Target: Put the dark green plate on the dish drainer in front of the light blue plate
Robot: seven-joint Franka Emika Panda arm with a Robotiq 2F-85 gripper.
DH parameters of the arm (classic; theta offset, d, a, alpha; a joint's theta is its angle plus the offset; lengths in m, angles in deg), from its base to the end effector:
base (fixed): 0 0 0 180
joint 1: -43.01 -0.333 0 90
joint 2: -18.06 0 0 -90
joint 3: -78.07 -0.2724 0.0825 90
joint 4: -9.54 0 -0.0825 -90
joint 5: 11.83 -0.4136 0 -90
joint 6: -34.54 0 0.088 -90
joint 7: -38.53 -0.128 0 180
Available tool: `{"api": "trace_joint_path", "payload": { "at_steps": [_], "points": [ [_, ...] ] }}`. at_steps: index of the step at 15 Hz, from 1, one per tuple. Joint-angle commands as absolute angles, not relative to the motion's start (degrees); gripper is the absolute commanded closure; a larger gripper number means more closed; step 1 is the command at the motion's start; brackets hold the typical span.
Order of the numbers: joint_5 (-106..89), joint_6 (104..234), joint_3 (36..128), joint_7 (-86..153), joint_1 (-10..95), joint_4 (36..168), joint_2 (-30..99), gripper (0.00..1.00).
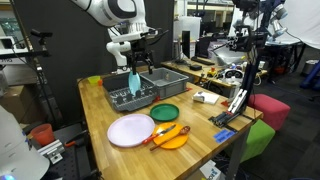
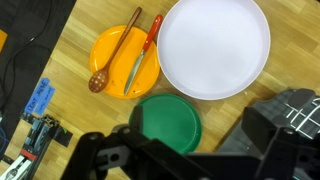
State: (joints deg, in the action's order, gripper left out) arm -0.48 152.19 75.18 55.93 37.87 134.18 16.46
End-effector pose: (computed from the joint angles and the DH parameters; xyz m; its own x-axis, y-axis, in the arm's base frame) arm 0.5396 0.0617 0.3167 0.8512 0.5040 -0.1468 0.5216 -0.8435 0.1283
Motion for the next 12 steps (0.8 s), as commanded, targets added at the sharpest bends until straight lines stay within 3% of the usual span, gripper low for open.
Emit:
{"api": "trace_joint_path", "payload": {
  "at_steps": [1, 8, 12],
  "points": [
    [-1.72, 154.38, 74.57, 57.59, 38.06, 131.72, 20.90, 0.00],
    [-7.85, 156.78, 73.70, 61.12, 39.49, 124.73, 32.47, 0.00],
    [-5.66, 158.48, 73.80, 58.71, 38.83, 126.94, 30.96, 0.00]
  ]
}}
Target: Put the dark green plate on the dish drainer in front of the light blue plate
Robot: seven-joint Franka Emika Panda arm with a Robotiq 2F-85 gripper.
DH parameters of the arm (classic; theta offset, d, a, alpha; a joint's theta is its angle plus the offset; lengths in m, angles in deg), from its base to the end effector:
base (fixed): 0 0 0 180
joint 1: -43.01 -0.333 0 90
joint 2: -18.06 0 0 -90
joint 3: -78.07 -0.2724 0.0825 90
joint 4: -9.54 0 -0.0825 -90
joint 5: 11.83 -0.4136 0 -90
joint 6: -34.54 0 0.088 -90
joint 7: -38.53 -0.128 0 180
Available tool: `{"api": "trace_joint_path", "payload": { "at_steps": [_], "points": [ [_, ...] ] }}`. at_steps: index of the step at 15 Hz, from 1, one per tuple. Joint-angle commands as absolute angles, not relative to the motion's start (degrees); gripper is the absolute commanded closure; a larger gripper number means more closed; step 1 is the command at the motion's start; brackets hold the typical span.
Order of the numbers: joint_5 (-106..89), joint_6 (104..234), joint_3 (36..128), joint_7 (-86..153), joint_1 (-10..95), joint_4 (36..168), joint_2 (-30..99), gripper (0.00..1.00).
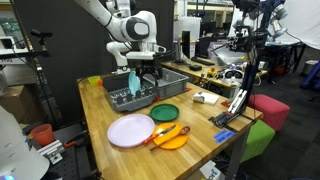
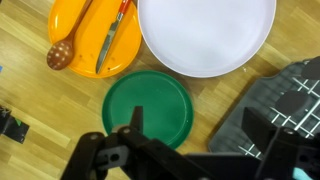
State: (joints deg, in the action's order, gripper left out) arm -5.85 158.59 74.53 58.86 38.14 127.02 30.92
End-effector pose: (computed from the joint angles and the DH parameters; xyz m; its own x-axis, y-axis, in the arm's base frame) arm 0.5779 0.0799 0.2389 0.8391 0.5290 -0.1266 0.5357 -0.8441 0.0232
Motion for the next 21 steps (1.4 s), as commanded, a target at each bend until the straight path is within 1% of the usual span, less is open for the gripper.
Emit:
{"api": "trace_joint_path", "payload": {
  "at_steps": [1, 5, 8, 13, 19, 20, 21],
  "points": [
    [-5.67, 158.46, 73.79, 58.70, 38.82, 126.94, 30.68, 0.00],
    [-5.67, 158.44, 73.79, 58.70, 38.81, 127.02, 30.47, 0.00],
    [-6.28, 157.59, 73.38, 62.74, 39.25, 124.43, 32.54, 0.00],
    [-6.33, 158.11, 73.18, 67.64, 40.02, 117.66, 39.53, 0.00],
    [-4.27, 159.97, 73.91, 64.31, 40.14, 108.17, 49.82, 0.00],
    [-4.65, 160.28, 73.39, 65.05, 40.50, 111.01, 47.88, 0.00],
    [-4.54, 160.31, 73.42, 64.75, 40.48, 109.60, 49.13, 0.00]
  ]
}}
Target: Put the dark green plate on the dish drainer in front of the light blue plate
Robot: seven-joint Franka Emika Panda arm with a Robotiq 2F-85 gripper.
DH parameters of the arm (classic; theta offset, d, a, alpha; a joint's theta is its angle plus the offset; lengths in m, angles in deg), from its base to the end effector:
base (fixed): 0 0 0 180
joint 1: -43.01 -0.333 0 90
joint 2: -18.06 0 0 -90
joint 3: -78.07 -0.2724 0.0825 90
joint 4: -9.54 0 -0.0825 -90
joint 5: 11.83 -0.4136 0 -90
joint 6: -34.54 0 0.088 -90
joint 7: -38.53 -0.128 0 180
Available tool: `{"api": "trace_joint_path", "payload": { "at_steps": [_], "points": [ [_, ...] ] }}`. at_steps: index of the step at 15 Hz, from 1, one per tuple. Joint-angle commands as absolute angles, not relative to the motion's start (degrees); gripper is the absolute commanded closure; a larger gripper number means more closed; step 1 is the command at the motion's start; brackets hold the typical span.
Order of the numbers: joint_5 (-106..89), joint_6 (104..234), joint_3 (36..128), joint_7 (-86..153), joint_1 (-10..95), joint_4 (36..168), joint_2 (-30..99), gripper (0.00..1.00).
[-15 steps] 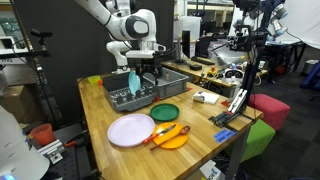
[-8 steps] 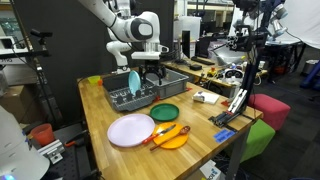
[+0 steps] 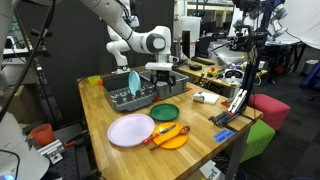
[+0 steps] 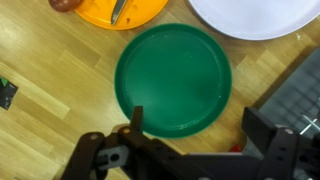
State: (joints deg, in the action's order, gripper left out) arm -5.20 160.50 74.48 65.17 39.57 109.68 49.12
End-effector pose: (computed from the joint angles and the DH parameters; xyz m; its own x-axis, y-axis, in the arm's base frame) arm 0.6490 0.0731 0.1786 0.7904 0.6033 -0.1061 0.6074 -0.7944 0.0081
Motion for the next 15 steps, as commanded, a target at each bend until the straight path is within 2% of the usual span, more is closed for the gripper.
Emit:
{"api": "trace_joint_path", "payload": {
  "at_steps": [1, 7, 15],
  "points": [
    [-4.51, 160.30, 73.43, 64.63, 40.47, 108.79, 49.75, 0.00],
    [-5.54, 159.21, 72.94, 65.27, 40.96, 107.50, 51.02, 0.00],
    [-2.91, 167.21, 72.52, 70.40, 41.87, 103.98, 59.31, 0.00]
  ]
}}
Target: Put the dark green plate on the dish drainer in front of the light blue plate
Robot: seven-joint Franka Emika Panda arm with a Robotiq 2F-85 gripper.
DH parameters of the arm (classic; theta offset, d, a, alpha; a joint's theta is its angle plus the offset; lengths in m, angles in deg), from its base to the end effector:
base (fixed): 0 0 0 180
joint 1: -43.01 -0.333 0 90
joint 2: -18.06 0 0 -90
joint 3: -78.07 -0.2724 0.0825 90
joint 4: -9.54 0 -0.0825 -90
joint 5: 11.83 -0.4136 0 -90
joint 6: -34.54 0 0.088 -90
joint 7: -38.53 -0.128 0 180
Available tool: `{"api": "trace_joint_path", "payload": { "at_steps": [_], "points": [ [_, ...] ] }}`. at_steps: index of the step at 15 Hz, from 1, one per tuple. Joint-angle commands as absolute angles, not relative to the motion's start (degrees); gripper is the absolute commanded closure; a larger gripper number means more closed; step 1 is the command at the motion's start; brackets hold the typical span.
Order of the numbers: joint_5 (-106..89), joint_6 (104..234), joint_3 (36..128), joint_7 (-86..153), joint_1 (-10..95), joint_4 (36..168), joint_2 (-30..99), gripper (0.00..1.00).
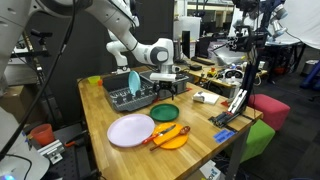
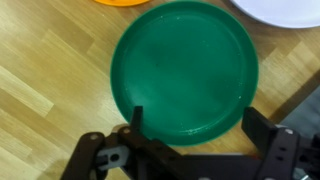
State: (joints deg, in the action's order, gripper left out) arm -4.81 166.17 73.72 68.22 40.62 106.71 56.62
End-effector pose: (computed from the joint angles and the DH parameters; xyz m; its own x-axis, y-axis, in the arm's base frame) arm 0.6573 0.0721 0.1232 0.7588 0.6464 -0.0795 0.6484 -0.7613 -0.0011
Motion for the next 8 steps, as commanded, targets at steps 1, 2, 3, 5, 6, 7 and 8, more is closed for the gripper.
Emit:
{"api": "trace_joint_path", "payload": {
  "at_steps": [1, 2, 3, 5, 6, 7, 8],
  "points": [
    [-1.82, 167.60, 72.88, 70.91, 41.75, 102.92, 60.47, 0.00],
    [-0.56, 168.11, 73.26, 71.05, 41.50, 101.96, 61.55, 0.00],
    [0.90, 168.48, 73.69, 71.39, 41.29, 100.87, 62.64, 0.00],
    [2.97, 168.26, 74.14, 71.97, 41.24, 98.70, 64.41, 0.00],
    [3.64, 168.05, 74.24, 72.26, 41.29, 97.69, 65.26, 0.00],
    [3.98, 167.70, 74.27, 72.63, 41.42, 96.66, 66.00, 0.00],
    [3.97, 167.29, 74.14, 73.02, 41.62, 95.85, 66.68, 0.00]
  ]
}}
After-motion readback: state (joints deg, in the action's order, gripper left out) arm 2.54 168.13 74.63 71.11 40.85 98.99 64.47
